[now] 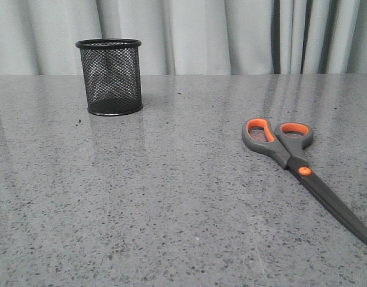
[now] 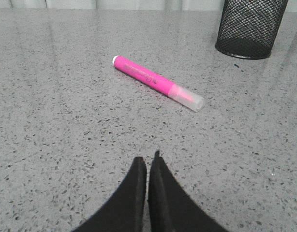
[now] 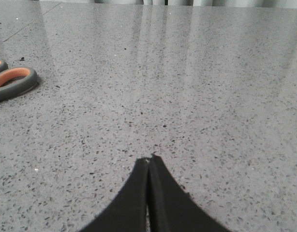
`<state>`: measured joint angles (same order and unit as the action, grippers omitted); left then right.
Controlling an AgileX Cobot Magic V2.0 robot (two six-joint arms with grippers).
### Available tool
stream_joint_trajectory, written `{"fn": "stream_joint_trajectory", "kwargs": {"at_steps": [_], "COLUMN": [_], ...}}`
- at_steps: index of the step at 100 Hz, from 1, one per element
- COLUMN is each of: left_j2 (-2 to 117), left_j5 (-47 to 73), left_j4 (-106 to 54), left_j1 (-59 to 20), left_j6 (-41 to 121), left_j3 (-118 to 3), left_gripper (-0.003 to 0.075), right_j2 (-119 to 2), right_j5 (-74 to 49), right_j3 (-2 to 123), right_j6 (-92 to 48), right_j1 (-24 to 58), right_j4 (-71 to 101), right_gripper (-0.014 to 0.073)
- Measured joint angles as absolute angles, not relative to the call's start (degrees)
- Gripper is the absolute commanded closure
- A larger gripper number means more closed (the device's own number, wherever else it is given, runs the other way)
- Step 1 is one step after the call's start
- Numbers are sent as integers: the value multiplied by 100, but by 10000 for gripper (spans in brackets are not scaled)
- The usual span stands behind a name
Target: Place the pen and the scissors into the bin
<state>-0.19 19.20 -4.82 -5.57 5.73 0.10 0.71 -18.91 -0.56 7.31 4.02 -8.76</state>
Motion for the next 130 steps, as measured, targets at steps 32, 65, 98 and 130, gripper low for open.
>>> {"fn": "stream_joint_trajectory", "kwargs": {"at_steps": [32, 65, 98, 130], "left_j2": [-19, -19, -19, -19], "left_j5": [1920, 1920, 1802, 247], "left_j4": [-482, -482, -377, -4256], "left_j1": [-557, -557, -557, -557], "left_j6": [573, 573, 564, 564], "left_j3": [10, 10, 10, 10], "left_gripper": [739, 739, 739, 739], "right_j2": [71, 71, 71, 71], "right_j5": [-1891, -1891, -148, 1578], "right_j3": [-56, -56, -56, -56], "right_j6": [731, 731, 731, 1987], "right_j1": [402, 402, 402, 402], "right_j4": [-876, -876, -2435, -1074], "right_gripper": [664, 664, 664, 662]}}
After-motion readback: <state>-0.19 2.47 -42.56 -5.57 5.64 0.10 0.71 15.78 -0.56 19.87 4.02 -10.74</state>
